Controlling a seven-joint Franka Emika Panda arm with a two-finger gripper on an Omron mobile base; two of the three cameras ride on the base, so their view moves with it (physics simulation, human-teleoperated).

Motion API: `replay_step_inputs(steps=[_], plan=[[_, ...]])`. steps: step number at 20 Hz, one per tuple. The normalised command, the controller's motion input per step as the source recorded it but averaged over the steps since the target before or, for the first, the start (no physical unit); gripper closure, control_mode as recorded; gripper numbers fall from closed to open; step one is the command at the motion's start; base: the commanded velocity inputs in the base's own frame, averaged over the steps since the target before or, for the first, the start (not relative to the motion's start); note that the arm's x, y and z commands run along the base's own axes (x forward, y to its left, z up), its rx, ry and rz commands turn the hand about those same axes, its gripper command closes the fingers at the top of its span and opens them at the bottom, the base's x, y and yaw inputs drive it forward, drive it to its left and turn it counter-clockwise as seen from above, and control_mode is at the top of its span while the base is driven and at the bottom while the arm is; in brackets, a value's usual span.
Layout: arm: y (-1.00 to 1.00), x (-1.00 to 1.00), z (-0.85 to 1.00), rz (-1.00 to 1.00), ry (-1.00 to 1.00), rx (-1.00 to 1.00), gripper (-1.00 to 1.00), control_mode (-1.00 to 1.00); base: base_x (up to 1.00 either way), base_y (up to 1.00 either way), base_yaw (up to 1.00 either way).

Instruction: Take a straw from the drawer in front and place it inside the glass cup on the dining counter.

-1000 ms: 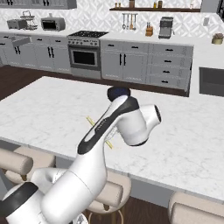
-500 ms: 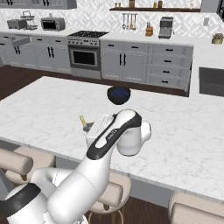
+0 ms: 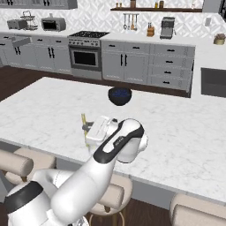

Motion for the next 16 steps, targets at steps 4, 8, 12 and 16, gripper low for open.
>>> replay_step_inputs(steps=[4, 8, 12, 16], plan=[[0.00, 0.21, -0.02, 0.02, -0.02, 0.09, 1.00, -1.00, 0.00, 0.00, 0.00], [0.00, 0.29, -0.15, 0.01, -0.04, 0.02, 1.00, -1.00, 0.00, 0.00, 0.00], [0.00, 0.30, -0.19, 0.04, -0.09, 0.00, 1.00, -1.00, 0.00, 0.00, 0.00], [0.00, 0.35, -0.15, 0.05, -0.10, 0.01, 1.00, -1.00, 0.00, 0.00, 0.00]])
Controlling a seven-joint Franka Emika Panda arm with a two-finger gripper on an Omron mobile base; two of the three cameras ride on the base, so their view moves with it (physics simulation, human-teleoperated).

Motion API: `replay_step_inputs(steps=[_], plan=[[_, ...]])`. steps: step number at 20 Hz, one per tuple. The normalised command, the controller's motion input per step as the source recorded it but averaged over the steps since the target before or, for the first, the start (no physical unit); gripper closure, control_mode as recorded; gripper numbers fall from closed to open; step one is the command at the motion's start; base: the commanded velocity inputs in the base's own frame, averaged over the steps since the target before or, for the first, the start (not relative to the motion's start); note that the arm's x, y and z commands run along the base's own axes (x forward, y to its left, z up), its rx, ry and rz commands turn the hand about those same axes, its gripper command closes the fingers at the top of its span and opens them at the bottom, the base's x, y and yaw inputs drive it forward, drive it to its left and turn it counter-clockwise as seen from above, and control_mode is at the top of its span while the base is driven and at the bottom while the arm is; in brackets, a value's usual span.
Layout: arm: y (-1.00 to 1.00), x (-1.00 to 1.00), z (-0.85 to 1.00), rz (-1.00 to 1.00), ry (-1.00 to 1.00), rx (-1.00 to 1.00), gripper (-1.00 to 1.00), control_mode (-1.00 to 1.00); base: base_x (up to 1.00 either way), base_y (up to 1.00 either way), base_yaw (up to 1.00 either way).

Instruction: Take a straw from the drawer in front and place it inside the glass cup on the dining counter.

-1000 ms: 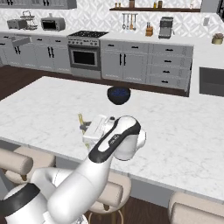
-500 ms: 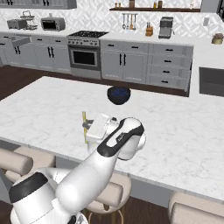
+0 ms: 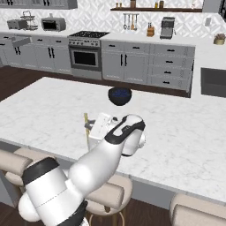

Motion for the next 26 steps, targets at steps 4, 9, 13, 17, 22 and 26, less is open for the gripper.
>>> replay_step_inputs(steps=[4, 9, 13, 17, 22, 26], plan=[[0.00, 0.36, -0.16, 0.06, -0.05, 0.01, 1.00, -1.00, 0.00, 0.00, 0.00], [-0.05, 0.27, -0.25, 0.07, 0.00, 0.00, 1.00, -1.00, 0.00, 0.00, 0.00], [-0.02, 0.20, -0.25, 0.10, 0.03, 0.00, 1.00, -1.00, 0.00, 0.00, 0.00], [-0.03, 0.20, -0.23, 0.07, 0.00, 0.00, 1.00, -1.00, 0.00, 0.00, 0.00], [0.00, 0.23, -0.22, 0.05, 0.00, 0.00, 1.00, -1.00, 0.00, 0.00, 0.00], [-0.03, 0.16, -0.13, 0.05, 0.00, 0.01, 1.00, -1.00, 0.00, 0.00, 0.00]])
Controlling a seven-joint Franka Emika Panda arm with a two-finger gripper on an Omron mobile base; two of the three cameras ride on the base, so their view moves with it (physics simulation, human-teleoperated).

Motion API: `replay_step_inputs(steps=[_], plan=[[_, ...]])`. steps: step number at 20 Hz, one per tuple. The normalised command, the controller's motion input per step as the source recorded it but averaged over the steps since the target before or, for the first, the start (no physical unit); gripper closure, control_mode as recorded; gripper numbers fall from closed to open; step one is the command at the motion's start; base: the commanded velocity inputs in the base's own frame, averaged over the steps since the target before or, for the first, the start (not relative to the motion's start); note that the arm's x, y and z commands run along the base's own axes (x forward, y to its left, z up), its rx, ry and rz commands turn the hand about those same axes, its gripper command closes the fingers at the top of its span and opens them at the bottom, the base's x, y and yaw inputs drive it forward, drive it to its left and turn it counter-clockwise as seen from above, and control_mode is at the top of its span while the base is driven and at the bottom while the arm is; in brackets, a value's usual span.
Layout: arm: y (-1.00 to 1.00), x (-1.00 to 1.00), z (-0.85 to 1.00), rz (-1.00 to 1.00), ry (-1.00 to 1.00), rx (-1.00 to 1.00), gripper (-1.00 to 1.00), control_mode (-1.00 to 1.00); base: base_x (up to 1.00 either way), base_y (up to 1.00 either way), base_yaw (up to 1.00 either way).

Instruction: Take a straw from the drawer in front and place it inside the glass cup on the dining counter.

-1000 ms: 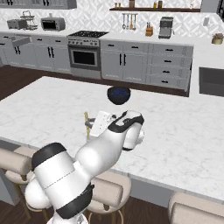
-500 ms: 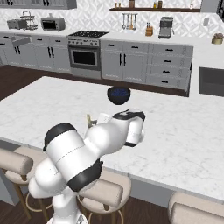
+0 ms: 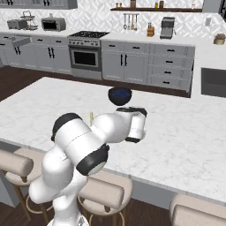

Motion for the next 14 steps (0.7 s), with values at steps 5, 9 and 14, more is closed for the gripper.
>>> replay_step_inputs(steps=[5, 9, 14], plan=[[-0.02, 0.02, -0.02, 0.04, -0.04, 0.06, 1.00, -1.00, 0.00, 0.00, 0.00], [0.00, 0.15, 0.00, 0.04, -0.06, 0.10, 1.00, -1.00, 0.00, 0.00, 0.00], [0.00, 0.14, -0.01, 0.05, -0.05, 0.06, 1.00, -1.00, 0.00, 0.00, 0.00]])
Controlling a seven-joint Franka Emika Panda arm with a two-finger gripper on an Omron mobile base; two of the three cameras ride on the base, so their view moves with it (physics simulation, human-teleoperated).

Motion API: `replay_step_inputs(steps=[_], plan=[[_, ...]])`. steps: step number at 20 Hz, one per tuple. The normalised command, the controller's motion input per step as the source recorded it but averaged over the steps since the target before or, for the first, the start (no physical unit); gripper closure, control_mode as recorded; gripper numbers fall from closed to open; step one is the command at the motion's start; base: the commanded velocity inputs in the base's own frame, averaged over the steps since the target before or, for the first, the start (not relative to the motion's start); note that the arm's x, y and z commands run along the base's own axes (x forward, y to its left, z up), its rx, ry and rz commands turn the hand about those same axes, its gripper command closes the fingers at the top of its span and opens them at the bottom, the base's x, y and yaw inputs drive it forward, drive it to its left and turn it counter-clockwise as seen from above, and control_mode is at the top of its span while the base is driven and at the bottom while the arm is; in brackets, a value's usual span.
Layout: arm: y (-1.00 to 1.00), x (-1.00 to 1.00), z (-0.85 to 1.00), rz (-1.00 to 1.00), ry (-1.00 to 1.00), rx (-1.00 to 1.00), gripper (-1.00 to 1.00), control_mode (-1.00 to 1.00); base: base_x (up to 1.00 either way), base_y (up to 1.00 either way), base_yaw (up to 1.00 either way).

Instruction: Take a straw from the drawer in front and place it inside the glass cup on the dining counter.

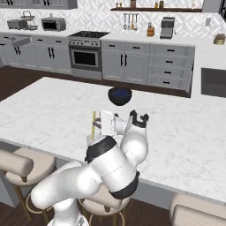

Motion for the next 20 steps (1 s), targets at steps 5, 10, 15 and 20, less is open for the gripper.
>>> replay_step_inputs(steps=[5, 10, 15, 20], plan=[[-0.09, 0.04, -0.01, 0.08, -0.05, 0.01, 1.00, -1.00, 0.00, 0.00, 0.00], [-0.18, 0.02, -0.20, 0.08, -0.03, 0.00, 1.00, -1.00, 0.00, 0.00, 0.00], [-0.02, 0.14, -0.45, 0.03, 0.00, -0.05, 1.00, -1.00, 0.00, 0.00, 0.00], [0.00, 0.07, -0.27, 0.00, -0.02, -0.02, 1.00, -1.00, 0.00, 0.00, 0.00]])
